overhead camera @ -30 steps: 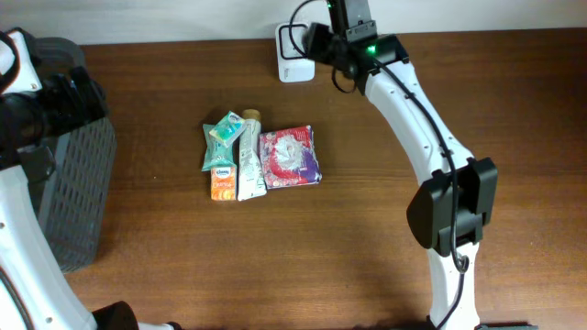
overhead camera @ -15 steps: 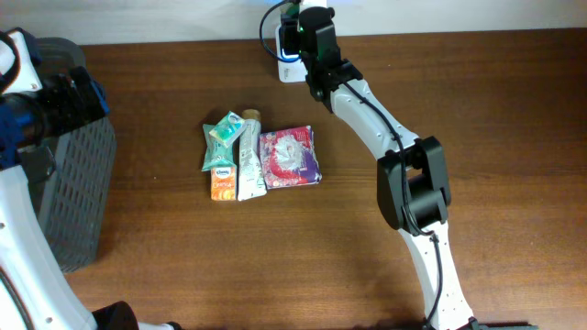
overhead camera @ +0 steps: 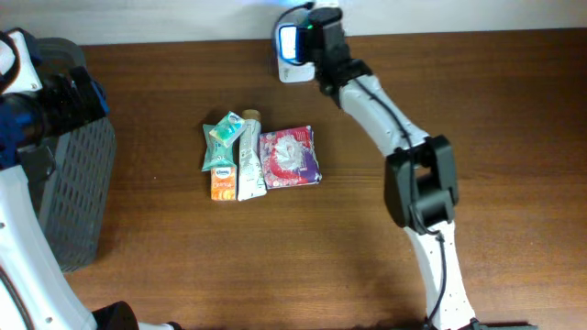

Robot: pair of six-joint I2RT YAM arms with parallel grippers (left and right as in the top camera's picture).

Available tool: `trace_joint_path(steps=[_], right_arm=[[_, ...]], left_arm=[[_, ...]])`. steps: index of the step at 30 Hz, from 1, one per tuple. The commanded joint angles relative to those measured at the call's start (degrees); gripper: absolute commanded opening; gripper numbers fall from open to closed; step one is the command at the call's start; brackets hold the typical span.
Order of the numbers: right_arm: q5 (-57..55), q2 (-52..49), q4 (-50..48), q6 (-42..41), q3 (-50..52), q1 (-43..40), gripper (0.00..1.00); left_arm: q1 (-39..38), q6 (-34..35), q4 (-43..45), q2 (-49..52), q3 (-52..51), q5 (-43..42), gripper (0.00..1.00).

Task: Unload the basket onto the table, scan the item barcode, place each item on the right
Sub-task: 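Carry the jar to the table's right edge and release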

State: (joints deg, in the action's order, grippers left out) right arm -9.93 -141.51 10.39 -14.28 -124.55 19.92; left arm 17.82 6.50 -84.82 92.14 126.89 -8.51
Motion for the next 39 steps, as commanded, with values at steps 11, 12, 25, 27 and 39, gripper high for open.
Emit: trace_joint_path(steps=[11, 12, 25, 27, 39], right_arm=[[12.5, 13.6, 49.0, -19.3, -1.3, -41.7, 0.54], [12.5, 13.3, 49.7, -19.3, -1.3, -43.1, 0.54], [3.9, 8.7, 52.9, -20.1, -0.1, -51.6, 0.72], [3.9, 8.6, 52.9, -20.1, 0.0, -51.5, 0.72], [37.6, 20.2, 61.4, 0.9, -5.6, -41.1, 0.76]], left_arm=[[0.2, 0.3, -0.1, -0.7, 0.5, 0.0, 0.99], [0.2, 0.3, -0.1, -0.7, 0.5, 0.0, 0.99], [0.2, 0.3, -0.1, -0.7, 0.5, 0.0, 0.99], [0.2, 0.3, -0.1, -0.7, 0.5, 0.0, 0.99], [0.2, 0.3, -0.1, -0.7, 0.5, 0.0, 0.99]])
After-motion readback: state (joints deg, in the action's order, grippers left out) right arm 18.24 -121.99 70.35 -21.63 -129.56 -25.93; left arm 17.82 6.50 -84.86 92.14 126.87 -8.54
